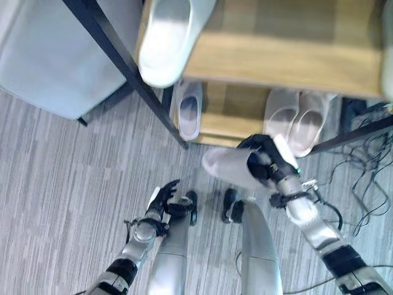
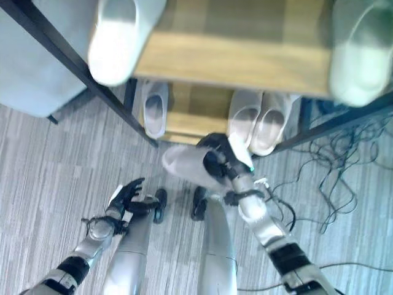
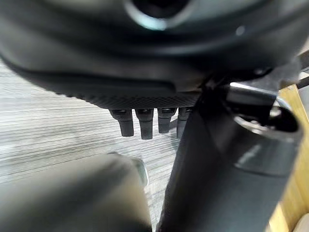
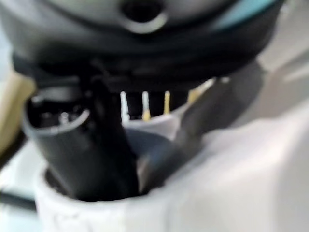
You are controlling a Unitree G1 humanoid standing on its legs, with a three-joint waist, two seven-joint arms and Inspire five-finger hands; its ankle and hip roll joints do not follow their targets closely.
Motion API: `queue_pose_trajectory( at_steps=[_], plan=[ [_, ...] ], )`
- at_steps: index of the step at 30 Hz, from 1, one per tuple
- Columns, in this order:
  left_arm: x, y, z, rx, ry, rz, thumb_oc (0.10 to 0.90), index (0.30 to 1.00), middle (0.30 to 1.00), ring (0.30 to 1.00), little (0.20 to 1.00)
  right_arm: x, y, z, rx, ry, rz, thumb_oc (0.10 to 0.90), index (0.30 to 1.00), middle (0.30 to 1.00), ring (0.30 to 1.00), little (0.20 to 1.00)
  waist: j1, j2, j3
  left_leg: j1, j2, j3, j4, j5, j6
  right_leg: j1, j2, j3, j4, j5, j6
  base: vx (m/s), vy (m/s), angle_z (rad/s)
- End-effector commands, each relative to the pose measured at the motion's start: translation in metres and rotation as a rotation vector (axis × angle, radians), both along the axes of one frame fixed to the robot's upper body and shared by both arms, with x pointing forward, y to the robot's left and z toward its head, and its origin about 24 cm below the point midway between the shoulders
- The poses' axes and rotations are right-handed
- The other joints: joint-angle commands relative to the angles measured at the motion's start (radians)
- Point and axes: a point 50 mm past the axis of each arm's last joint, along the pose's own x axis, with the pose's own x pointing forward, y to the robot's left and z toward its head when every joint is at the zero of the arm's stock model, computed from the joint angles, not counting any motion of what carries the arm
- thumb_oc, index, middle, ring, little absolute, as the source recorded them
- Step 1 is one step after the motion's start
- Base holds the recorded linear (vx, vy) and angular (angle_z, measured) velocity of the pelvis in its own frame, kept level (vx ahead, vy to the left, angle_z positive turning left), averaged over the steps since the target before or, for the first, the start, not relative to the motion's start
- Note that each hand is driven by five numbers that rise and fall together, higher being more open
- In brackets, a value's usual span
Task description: Arrange the slippers neatly on the shoe rack.
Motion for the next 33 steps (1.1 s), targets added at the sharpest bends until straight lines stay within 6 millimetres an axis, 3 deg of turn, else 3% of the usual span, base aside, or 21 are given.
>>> queue_pose_trajectory(
  at_steps=[1, 5, 8, 11, 12, 13, 15, 16, 17, 19, 20, 23, 28, 33],
  plan=[
    [-0.046, 0.000, -0.042, 0.036, 0.157, 0.007, 0.800, 0.900, 0.900, 0.900, 0.900, -0.010, 0.006, 0.036, 0.064, -0.230, 0.015, 0.400, 0.300, 0.300, 0.300, 0.300, -0.012, 0.008, -0.077, -0.045, 0.005, -0.005, -0.032, -0.021, -0.004, 0.006, -0.004, 0.056, -0.039, -0.067, 0.059, 0.05, -0.025, -0.01],
    [-0.033, 0.002, -0.022, 0.008, 0.068, 0.010, 0.800, 0.900, 0.900, 0.900, 0.900, 0.003, -0.005, 0.060, 0.087, -0.318, -0.057, 0.400, 0.300, 0.300, 0.300, 0.300, -0.003, 0.023, -0.056, -0.201, 0.007, -0.001, 0.144, -0.076, 0.003, -0.143, -0.005, 0.068, 0.137, -0.119, 0.037, 0.06, -0.032, -0.04],
    [-0.029, 0.003, -0.014, 0.007, 0.036, 0.009, 0.800, 0.900, 0.900, 0.900, 0.900, 0.008, -0.010, 0.070, 0.090, -0.351, -0.084, 0.400, 0.300, 0.300, 0.300, 0.300, 0.000, 0.029, -0.049, -0.253, 0.010, 0.002, 0.206, -0.101, 0.004, -0.194, -0.007, 0.076, 0.198, -0.139, 0.030, 0.07, -0.030, 0.03],
    [-0.023, 0.009, -0.002, -0.010, -0.018, 0.027, 0.800, 0.900, 0.900, 0.900, 0.900, 0.015, -0.016, 0.096, 0.080, -0.430, -0.117, 0.400, 0.300, 0.300, 0.300, 0.300, 0.008, 0.033, -0.035, -0.339, 0.009, 0.012, 0.316, -0.135, 0.005, -0.269, -0.005, 0.081, 0.308, -0.169, 0.021, 0.08, -0.027, 0.04],
    [-0.019, 0.012, 0.007, -0.020, -0.055, 0.039, 0.800, 0.900, 0.900, 0.900, 0.900, 0.018, -0.016, 0.116, 0.059, -0.499, -0.124, 0.400, 0.300, 0.300, 0.300, 0.300, 0.013, 0.035, -0.018, -0.383, 0.010, 0.016, 0.378, -0.155, 0.008, -0.312, -0.005, 0.085, 0.373, -0.191, 0.013, 0.08, -0.024, -0.03],
    [-0.018, 0.014, 0.009, -0.025, -0.065, 0.049, 0.800, 0.900, 0.900, 0.900, 0.900, 0.019, -0.017, 0.125, 0.057, -0.525, -0.137, 0.400, 0.300, 0.300, 0.300, 0.300, 0.016, 0.036, -0.010, -0.405, 0.007, 0.020, 0.413, -0.166, 0.010, -0.332, -0.007, 0.085, 0.409, -0.202, 0.009, 0.08, -0.030, -0.06],
    [-0.016, 0.014, 0.012, -0.027, -0.077, 0.054, 0.800, 0.900, 0.900, 0.900, 0.900, 0.021, -0.017, 0.134, 0.051, -0.555, -0.142, 0.400, 0.300, 0.300, 0.300, 0.300, 0.016, 0.033, 0.010, -0.406, 0.010, 0.028, 0.443, -0.183, 0.012, -0.336, -0.011, 0.087, 0.446, -0.213, 0.006, 0.05, -0.024, 0.00],
    [-0.013, 0.016, 0.019, -0.032, -0.108, 0.065, 0.800, 0.900, 0.900, 0.900, 0.900, 0.021, -0.013, 0.153, 0.063, -0.622, -0.141, 0.400, 0.300, 0.300, 0.300, 0.300, 0.020, 0.031, 0.047, -0.407, 0.008, 0.041, 0.499, -0.208, 0.016, -0.342, -0.005, 0.095, 0.506, -0.228, -0.002, 0.03, -0.025, 0.06],
    [-0.012, 0.016, 0.020, -0.033, -0.111, 0.067, 0.800, 0.900, 0.900, 0.900, 0.900, 0.022, -0.013, 0.154, 0.063, -0.625, -0.140, 0.400, 0.300, 0.300, 0.300, 0.300, 0.019, 0.029, 0.052, -0.407, 0.008, 0.043, 0.505, -0.212, 0.016, -0.343, -0.004, 0.097, 0.512, -0.232, -0.001, 0.03, -0.039, 0.06],
    [-0.009, 0.016, 0.027, -0.050, -0.139, 0.080, 0.800, 0.900, 0.900, 0.900, 0.900, 0.020, -0.002, 0.178, 0.062, -0.712, -0.112, 0.400, 0.300, 0.300, 0.300, 0.300, 0.023, 0.025, 0.110, -0.407, 0.007, 0.063, 0.585, -0.248, 0.019, -0.342, 0.004, 0.111, 0.594, -0.259, -0.016, 0.02, -0.015, 0.00],
    [-0.008, 0.016, 0.027, -0.050, -0.140, 0.080, 0.800, 0.900, 0.900, 0.900, 0.900, 0.020, -0.001, 0.178, 0.062, -0.714, -0.111, 0.400, 0.300, 0.300, 0.300, 0.300, 0.022, 0.024, 0.113, -0.407, 0.007, 0.065, 0.586, -0.246, 0.020, -0.343, 0.003, 0.112, 0.595, -0.258, -0.017, 0.02, -0.030, 0.02],
    [-0.004, 0.015, 0.030, -0.056, -0.154, 0.096, 0.800, 0.900, 0.900, 0.900, 0.900, 0.013, 0.017, 0.204, 0.057, -0.814, -0.046, 0.400, 0.300, 0.300, 0.300, 0.300, 0.027, 0.010, 0.156, -0.407, 0.008, 0.073, 0.644, -0.276, 0.020, -0.345, 0.007, 0.134, 0.666, -0.286, -0.038, 0.02, -0.032, 0.02],
    [-0.005, 0.016, 0.028, -0.058, -0.142, 0.115, 0.800, 0.900, 0.900, 0.900, 0.900, 0.008, 0.029, 0.211, 0.042, -0.853, -0.016, 0.400, 0.300, 0.300, 0.300, 0.300, 0.030, -0.006, 0.156, -0.407, 0.007, 0.074, 0.663, -0.288, 0.018, -0.348, 0.004, 0.144, 0.700, -0.301, -0.049, 0.02, -0.011, 0.01],
    [-0.004, 0.015, 0.031, -0.058, -0.161, 0.125, 0.800, 0.900, 0.900, 0.900, 0.900, 0.021, 0.041, 0.223, 0.011, -0.873, -0.083, 0.400, 0.300, 0.300, 0.300, 0.300, 0.049, -0.017, 0.157, -0.407, 0.015, 0.079, 0.697, -0.307, 0.015, -0.359, 0.008, 0.157, 0.757, -0.323, -0.063, 0.00, -0.037, 0.02]
  ],
)
